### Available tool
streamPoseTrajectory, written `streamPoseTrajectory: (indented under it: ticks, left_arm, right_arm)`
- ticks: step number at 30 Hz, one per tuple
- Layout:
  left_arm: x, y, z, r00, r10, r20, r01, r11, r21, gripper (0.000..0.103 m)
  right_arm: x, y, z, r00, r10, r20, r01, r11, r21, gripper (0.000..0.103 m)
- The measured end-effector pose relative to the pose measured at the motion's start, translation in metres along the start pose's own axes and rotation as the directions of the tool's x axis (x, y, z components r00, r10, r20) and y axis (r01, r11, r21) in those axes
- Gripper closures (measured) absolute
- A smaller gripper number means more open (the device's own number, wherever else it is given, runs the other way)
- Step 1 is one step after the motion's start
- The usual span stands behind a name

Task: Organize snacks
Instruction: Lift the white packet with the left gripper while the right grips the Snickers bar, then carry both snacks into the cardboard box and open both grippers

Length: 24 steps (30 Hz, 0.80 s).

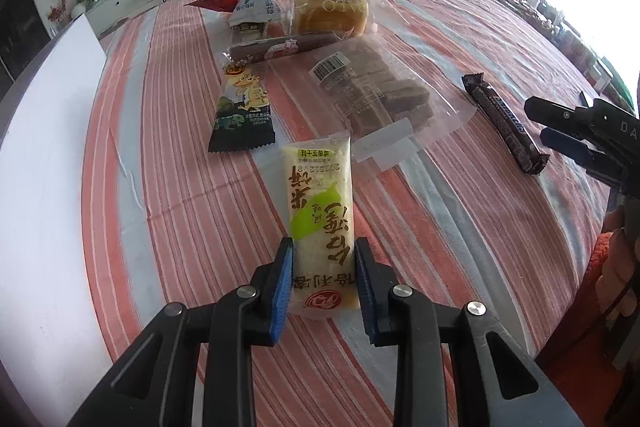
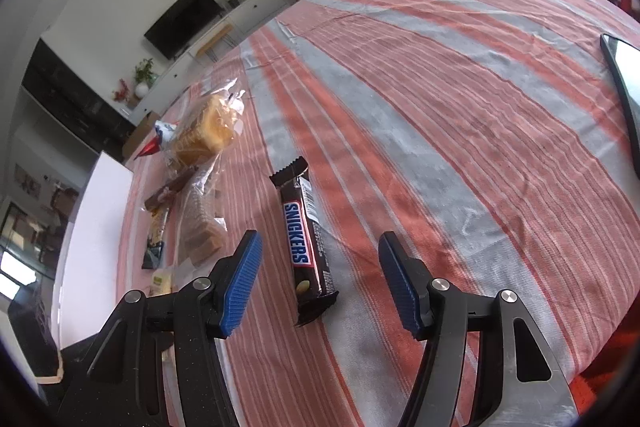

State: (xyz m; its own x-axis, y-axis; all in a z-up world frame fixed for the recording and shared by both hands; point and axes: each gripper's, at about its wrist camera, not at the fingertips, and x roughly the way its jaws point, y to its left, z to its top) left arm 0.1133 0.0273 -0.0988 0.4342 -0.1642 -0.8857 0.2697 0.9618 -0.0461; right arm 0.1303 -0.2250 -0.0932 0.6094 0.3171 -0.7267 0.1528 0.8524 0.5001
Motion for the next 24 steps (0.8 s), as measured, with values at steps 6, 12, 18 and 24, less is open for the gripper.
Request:
streamPoseTrajectory:
  ticks: [6,12,18,24]
  left_arm:
    - [-0.029,0.018,-0.006,0.996,-0.079,0.052,0.083,0.992,-0.091,0.074]
    - [-0.058,0.023,-0.007,0.988,-0.115,0.106,0.126,0.986,-0.109,0.074]
    - [-0.092,0.022,-0.007,0.976,-0.134,0.173,0.153,0.983,-0.105,0.074]
    - [-0.127,0.046,-0.014,0.966,-0.111,0.234,0.145,0.98,-0.136,0.074]
  right_arm:
    - [-0.017,-0.044,0.022,0.996,0.083,-0.034,-0.074,0.974,0.213,0.039]
    - [0.007,0.004,0.028,0.98,-0.069,-0.185,0.062,0.997,-0.046,0.043]
    - [0.056,0.066,0.013,0.927,-0.317,-0.198,0.219,0.89,-0.401,0.07]
    - [0.041,0.045,0.012,0.937,-0.3,-0.18,0.231,0.916,-0.327,0.086]
